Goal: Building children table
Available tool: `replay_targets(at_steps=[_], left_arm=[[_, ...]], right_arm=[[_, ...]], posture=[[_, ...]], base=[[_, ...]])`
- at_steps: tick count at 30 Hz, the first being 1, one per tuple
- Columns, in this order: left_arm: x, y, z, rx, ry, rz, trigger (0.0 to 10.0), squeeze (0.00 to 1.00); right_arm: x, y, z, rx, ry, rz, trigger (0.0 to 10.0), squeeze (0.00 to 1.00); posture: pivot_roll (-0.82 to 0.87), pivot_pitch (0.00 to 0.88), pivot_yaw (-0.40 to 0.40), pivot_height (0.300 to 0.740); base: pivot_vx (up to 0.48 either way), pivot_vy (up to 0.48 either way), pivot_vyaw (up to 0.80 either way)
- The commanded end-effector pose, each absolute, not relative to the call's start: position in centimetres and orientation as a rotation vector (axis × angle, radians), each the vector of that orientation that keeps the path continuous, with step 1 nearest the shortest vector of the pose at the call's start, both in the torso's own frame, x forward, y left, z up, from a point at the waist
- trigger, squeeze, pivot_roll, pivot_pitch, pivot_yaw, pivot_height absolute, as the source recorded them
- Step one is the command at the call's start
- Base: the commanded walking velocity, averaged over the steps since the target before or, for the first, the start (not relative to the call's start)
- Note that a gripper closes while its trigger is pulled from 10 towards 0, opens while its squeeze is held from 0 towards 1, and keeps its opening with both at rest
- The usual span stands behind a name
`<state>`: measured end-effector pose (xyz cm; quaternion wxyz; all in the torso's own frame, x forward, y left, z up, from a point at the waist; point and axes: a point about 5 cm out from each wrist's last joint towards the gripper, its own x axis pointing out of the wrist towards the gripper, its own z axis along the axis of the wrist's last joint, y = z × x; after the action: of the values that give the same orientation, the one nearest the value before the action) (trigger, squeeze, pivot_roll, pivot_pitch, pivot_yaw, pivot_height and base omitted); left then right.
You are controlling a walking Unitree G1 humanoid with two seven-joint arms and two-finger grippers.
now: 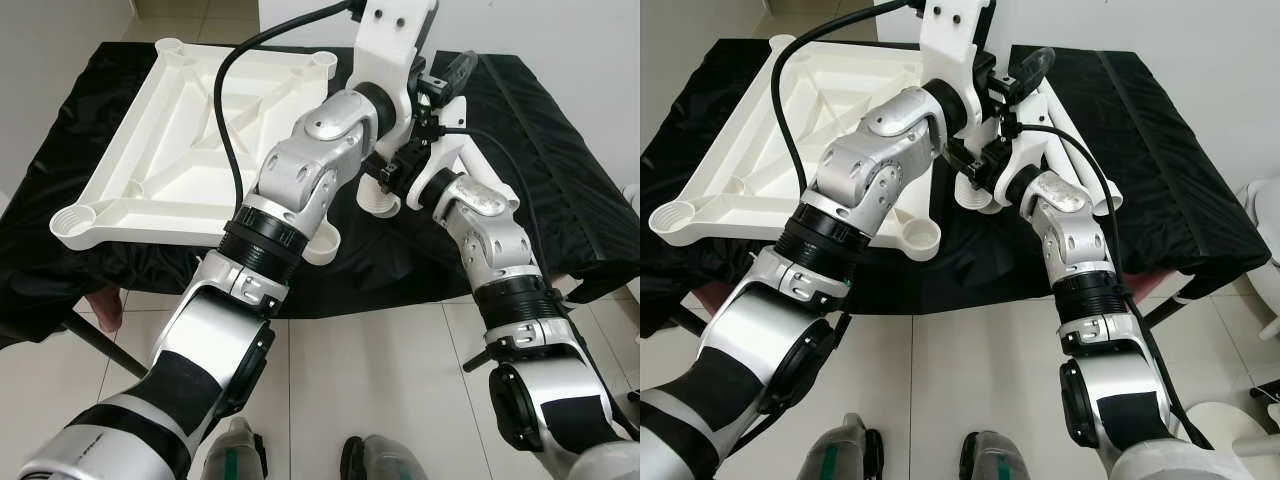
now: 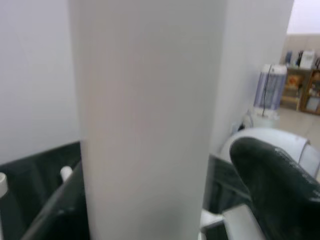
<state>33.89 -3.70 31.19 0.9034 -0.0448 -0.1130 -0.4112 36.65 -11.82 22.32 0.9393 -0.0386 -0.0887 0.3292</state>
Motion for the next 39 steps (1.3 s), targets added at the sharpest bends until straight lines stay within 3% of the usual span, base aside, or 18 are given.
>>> replay_targets(at_steps=[1,16,17,19,20,29,34,39], left_arm=[[32.7,-5.2,30.3,-0.072,-0.189,-1.056,10.0,1.00],[34.5,-2.3,32.1,-0.065,-0.237,-0.921,10.0,1.00],[34.7,-1.9,32.5,-0.055,-0.252,-0.903,10.0,0.09],[34.7,-1.9,32.5,-0.055,-0.252,-0.903,10.0,0.09],[34.9,-1.5,33.0,-0.052,-0.266,-0.885,10.0,0.00],[35.0,0.0,34.5,-0.062,-0.308,-0.843,10.0,0.00],[35.3,1.8,32.8,-0.076,-0.266,-0.796,10.0,0.00],[35.3,2.4,32.3,-0.115,-0.246,-0.786,10.0,0.00]], right_arm=[[36.8,-11.3,24.0,-0.088,-0.236,0.677,10.0,0.00],[37.1,-13.1,23.4,-0.107,-0.238,0.592,10.0,0.00],[37.1,-13.3,23.4,-0.110,-0.238,0.584,10.0,0.00],[37.1,-13.3,23.4,-0.110,-0.238,0.584,10.0,0.00],[37.2,-13.5,23.4,-0.111,-0.238,0.576,10.0,0.00],[37.5,-15.1,23.3,-0.117,-0.243,0.507,10.0,0.00],[38.1,-17.4,23.1,-0.021,-0.250,0.310,10.0,0.00],[38.1,-17.9,22.8,0.013,-0.243,0.269,10.0,0.00]], posture=[[-0.04,0.011,-0.009,0.740],[-0.03,0.011,-0.011,0.740],[-0.02,0.010,-0.010,0.740],[-0.02,0.010,-0.010,0.740],[-0.02,0.008,-0.010,0.740],[-0.02,0.000,-0.014,0.740],[-0.02,0.000,-0.016,0.740],[-0.01,0.000,-0.016,0.740]], base=[[0.000,0.000,0.00],[0.000,0.000,0.00],[0.000,0.000,0.00],[0.000,0.000,0.00],[0.000,0.000,0.00],[0.000,0.000,0.00],[0.000,0.000,0.00],[0.000,0.000,0.00]])
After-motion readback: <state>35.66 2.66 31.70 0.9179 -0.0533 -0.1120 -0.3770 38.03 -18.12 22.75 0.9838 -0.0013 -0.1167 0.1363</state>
